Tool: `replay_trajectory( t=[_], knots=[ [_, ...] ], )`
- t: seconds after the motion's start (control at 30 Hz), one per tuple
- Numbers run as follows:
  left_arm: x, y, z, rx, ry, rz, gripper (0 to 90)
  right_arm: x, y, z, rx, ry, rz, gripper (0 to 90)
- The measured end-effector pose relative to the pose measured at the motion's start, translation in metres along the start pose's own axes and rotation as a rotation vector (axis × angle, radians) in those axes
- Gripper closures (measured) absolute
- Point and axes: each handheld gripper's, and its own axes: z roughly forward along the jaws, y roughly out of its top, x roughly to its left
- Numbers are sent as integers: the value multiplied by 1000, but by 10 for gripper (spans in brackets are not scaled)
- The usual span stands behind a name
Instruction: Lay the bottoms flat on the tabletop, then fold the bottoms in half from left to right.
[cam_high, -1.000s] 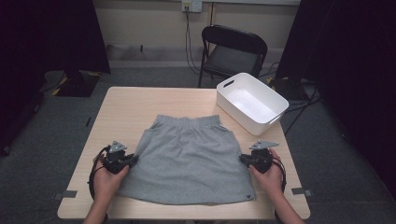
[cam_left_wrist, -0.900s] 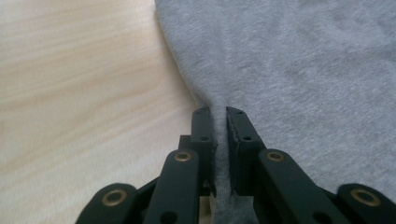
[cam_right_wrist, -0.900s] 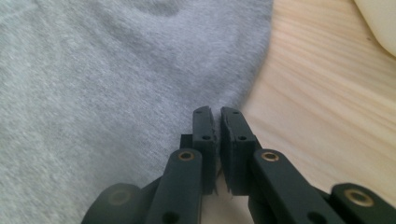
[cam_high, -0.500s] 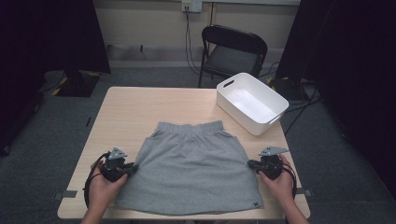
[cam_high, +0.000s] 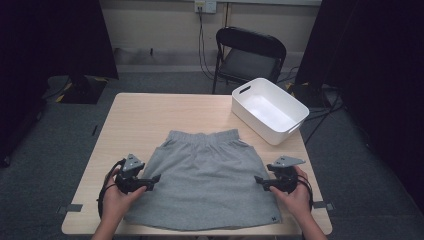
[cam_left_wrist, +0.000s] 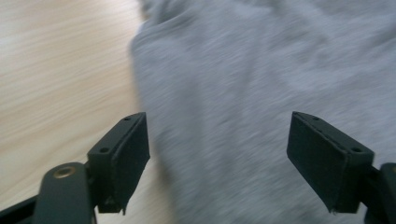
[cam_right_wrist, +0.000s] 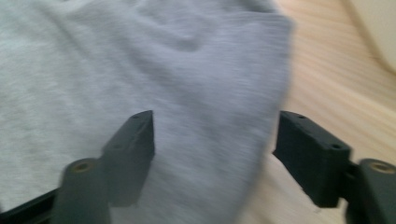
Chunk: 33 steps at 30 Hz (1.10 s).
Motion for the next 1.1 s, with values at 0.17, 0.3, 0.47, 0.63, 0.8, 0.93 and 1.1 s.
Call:
replay_trajectory(
  t=[0.17,0.3,0.47,0.63,0.8,0.93,1.1],
  knots=[
    [-15,6,9,4,-76,36,170,18,3,14,11,41,-73,198],
    [-19,-1,21,75,-60,97,165,20,0,23,36,54,-100,148],
    [-20,-2,27,112,-53,103,150,15,-2,24,25,75,-93,145],
    [-19,-2,28,107,-55,97,129,11,-2,26,17,74,-90,147],
    [-19,-2,29,106,-56,100,122,11,-2,26,15,70,-90,147],
    [-22,-3,32,112,-83,117,21,10,-2,26,15,75,-84,144],
    [-20,-1,32,130,-97,120,0,11,-2,26,17,80,-84,142]
  ],
)
